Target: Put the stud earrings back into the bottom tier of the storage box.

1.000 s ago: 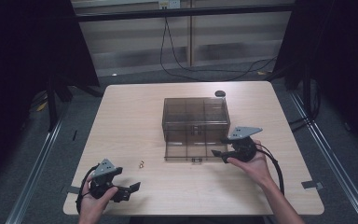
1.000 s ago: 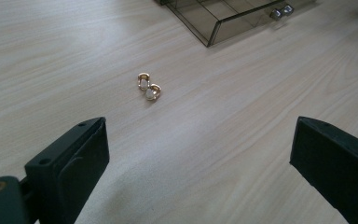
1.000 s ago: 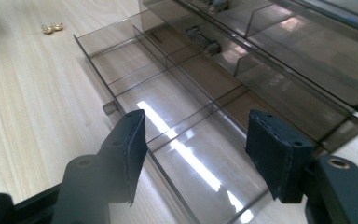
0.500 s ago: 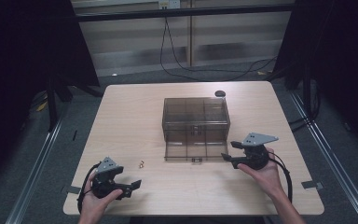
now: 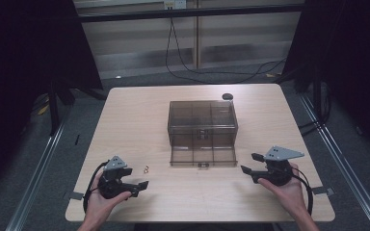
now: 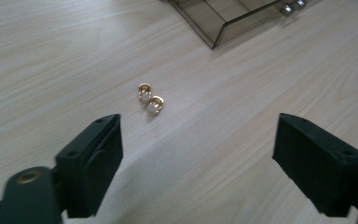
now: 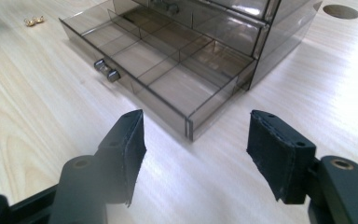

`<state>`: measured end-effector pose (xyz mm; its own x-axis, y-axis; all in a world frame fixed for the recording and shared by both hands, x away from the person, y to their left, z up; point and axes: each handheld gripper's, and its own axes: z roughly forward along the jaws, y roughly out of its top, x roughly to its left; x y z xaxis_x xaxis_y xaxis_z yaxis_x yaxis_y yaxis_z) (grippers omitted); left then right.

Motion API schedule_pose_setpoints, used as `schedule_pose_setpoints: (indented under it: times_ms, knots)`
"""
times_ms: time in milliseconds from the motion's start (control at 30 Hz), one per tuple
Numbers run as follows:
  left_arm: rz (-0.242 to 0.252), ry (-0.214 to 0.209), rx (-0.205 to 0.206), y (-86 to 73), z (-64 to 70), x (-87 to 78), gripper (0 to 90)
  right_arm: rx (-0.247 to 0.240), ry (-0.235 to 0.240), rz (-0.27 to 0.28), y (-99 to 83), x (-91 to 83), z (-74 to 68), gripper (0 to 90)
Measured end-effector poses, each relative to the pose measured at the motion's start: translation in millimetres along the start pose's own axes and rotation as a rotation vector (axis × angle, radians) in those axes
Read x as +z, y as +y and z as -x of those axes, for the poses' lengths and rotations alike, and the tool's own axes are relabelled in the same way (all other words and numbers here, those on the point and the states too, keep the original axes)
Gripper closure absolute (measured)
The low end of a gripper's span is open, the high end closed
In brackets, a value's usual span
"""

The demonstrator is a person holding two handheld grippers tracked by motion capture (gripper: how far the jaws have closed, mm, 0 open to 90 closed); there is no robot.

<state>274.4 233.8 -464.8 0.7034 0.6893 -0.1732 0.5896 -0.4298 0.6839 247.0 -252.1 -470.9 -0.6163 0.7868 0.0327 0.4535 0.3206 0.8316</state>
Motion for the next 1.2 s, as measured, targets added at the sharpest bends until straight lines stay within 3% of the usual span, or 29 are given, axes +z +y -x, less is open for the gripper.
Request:
schedule_pose_setpoints:
  times_ms: [233, 367, 467, 933, 1067, 1200]
  knots:
    - [-0.035, -0.044, -0.014, 9.4, -7.5, 1.1, 27.4, 0.001, -0.003, -0.012, -11.4, -4.9, -3.4, 35.7]
    - [-0.08, -0.038, -0.017, 15.5, -13.8, 3.3, 32.3, 0.008, 0.005, -0.018, -12.9, -3.8, -4.9, 35.4]
    - [-0.128, -0.049, 0.005, 20.9, -19.5, 6.3, 34.0, 0.003, 0.007, -0.024, -13.3, -1.3, -5.3, 35.3]
    - [-0.188, -0.063, 0.069, 44.4, -27.7, 9.7, 52.4, -0.005, 0.003, -0.025, -14.7, -1.2, -4.8, 35.4]
    - [-0.231, -0.065, 0.106, 51.6, -30.7, 12.2, 58.5, -0.005, 0.009, -0.027, -14.9, -0.8, -5.3, 35.4]
    - [-0.266, -0.07, 0.11, 56.7, -32.5, 15.1, 62.7, -0.008, 0.01, -0.028, -15.0, 0.0, -5.3, 35.4]
